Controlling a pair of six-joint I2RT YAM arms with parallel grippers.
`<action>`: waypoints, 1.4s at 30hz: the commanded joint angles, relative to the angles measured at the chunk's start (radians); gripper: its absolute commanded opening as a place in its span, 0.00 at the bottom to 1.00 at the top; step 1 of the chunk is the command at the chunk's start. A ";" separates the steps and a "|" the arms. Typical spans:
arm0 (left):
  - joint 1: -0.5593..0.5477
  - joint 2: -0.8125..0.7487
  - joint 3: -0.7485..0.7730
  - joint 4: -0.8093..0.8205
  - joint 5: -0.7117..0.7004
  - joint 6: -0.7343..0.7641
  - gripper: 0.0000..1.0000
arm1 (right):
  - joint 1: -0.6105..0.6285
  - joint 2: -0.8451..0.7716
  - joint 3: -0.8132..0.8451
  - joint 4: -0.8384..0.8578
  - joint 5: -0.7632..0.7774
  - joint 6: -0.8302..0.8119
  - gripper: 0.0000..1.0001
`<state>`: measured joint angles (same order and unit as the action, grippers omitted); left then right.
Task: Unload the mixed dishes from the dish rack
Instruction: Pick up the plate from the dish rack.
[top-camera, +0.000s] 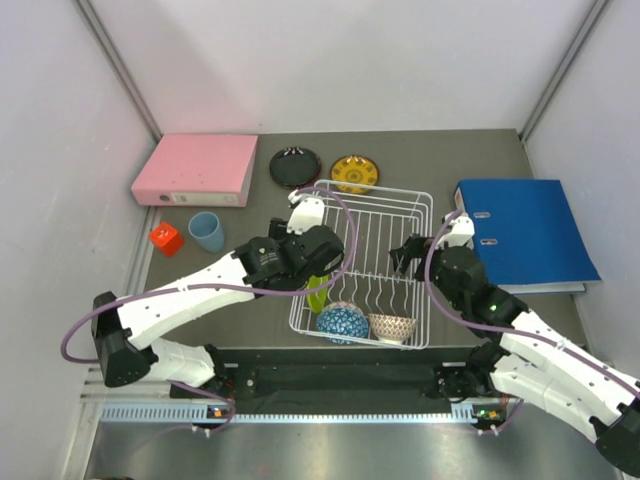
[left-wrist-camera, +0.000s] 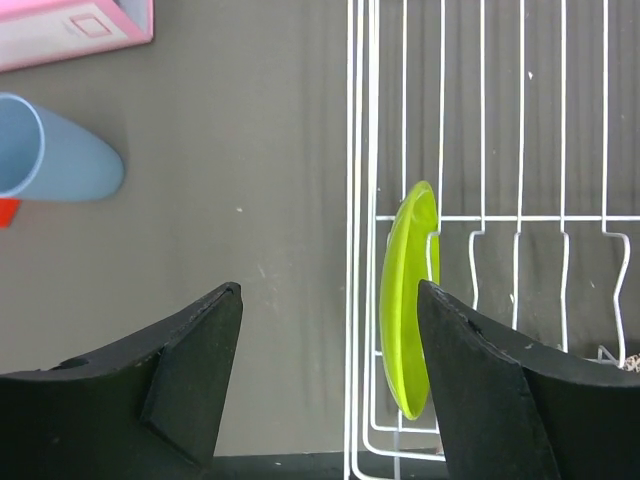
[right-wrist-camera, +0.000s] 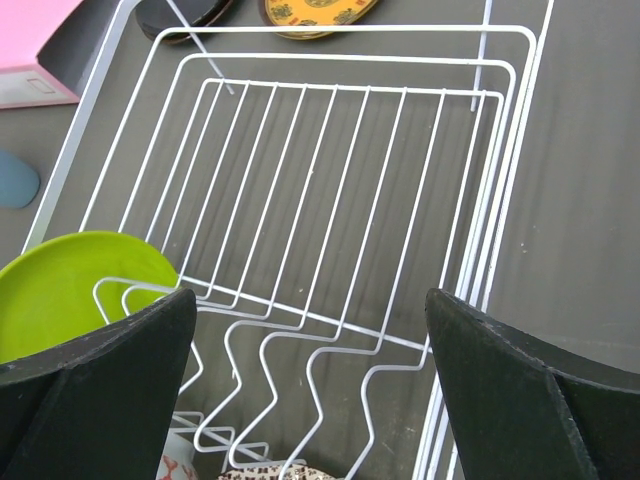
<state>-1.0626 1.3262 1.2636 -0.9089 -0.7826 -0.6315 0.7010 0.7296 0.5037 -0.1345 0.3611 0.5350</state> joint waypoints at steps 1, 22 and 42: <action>-0.013 0.001 -0.049 -0.004 0.015 -0.071 0.73 | -0.012 -0.013 0.015 0.027 -0.007 0.003 0.96; -0.022 0.097 -0.184 0.133 0.092 -0.079 0.36 | -0.012 -0.022 0.002 0.013 0.004 0.000 0.96; -0.030 0.004 0.057 -0.039 -0.015 -0.057 0.00 | -0.011 -0.010 0.016 0.016 0.006 -0.006 0.96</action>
<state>-1.0836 1.4029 1.1866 -0.9096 -0.7406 -0.7288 0.7010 0.7227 0.5037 -0.1432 0.3588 0.5346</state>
